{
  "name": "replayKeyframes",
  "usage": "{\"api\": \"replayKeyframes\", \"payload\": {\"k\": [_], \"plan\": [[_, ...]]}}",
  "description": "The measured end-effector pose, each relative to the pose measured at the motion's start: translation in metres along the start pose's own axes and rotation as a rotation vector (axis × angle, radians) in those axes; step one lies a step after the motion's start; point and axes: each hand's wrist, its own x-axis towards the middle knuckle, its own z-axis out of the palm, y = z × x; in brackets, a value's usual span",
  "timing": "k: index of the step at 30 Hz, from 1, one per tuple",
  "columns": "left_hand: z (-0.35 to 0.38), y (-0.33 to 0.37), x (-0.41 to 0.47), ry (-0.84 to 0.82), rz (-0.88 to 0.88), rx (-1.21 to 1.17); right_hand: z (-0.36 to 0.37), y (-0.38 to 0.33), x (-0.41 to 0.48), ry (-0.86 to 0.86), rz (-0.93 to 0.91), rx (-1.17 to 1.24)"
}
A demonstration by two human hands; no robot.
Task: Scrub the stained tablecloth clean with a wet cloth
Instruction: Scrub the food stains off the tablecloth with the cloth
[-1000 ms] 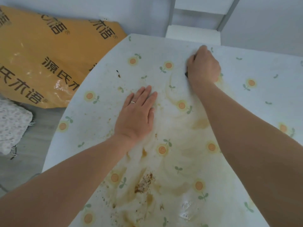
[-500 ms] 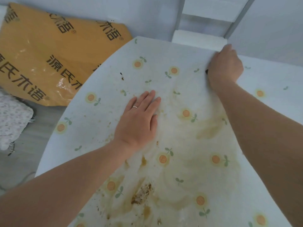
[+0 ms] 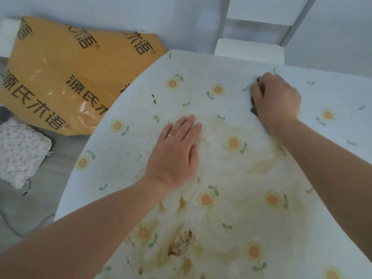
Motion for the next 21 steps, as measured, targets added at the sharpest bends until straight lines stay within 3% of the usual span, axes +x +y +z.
{"api": "replayKeyframes", "payload": {"k": [3,6,8,12,16,18,21], "plan": [[0.0,0.001,0.0,-0.004,-0.001,-0.005,0.009,0.004,0.043,0.088,0.252,-0.046],[-0.002,0.001,0.0,-0.012,-0.007,0.002,0.018,-0.025,0.059,0.089,0.307,-0.009],[-0.003,0.001,0.0,-0.016,-0.009,0.008,0.023,-0.051,0.053,0.057,0.246,0.036],[-0.002,0.002,0.0,-0.016,-0.005,0.015,0.025,-0.085,0.0,-0.051,-0.064,0.153],[-0.002,0.001,0.001,-0.017,0.0,0.018,0.014,-0.059,-0.053,-0.058,-0.264,0.235],[-0.003,0.001,0.0,-0.024,-0.005,0.019,0.011,-0.04,-0.049,0.004,-0.196,0.167],[-0.002,0.002,0.0,-0.028,-0.003,0.02,0.011,-0.023,-0.003,0.089,0.118,-0.008]]}}
